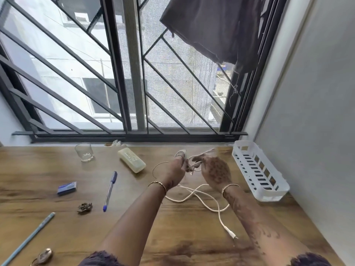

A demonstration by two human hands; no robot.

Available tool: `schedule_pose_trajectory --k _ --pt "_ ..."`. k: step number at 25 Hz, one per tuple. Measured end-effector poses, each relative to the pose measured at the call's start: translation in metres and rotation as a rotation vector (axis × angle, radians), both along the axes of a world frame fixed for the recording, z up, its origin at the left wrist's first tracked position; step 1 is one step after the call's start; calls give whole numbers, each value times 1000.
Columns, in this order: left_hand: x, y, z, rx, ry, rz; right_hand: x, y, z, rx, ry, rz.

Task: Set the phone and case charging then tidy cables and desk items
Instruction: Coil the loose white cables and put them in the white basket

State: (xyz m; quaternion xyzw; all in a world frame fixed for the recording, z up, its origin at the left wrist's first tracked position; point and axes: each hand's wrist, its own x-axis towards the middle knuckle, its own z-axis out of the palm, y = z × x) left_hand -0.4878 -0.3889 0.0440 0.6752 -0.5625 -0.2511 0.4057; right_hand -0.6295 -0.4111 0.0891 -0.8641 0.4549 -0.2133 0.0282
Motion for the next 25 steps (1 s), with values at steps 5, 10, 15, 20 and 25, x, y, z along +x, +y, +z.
schedule_pose_trajectory --k 5,10,15,20,25 --pt "5 2 6 35 -125 -37 -1 -25 -11 4 -122 -31" --pt "12 6 5 6 -181 -9 1 -42 -14 40 -101 -62" --pt "18 13 12 -8 -58 98 -9 -52 -19 169 -15 -62" --pt "23 21 11 -8 131 80 -11 -59 -29 298 -2 -15" --pt "28 22 11 -67 487 169 -18 -65 -35 445 -102 17"
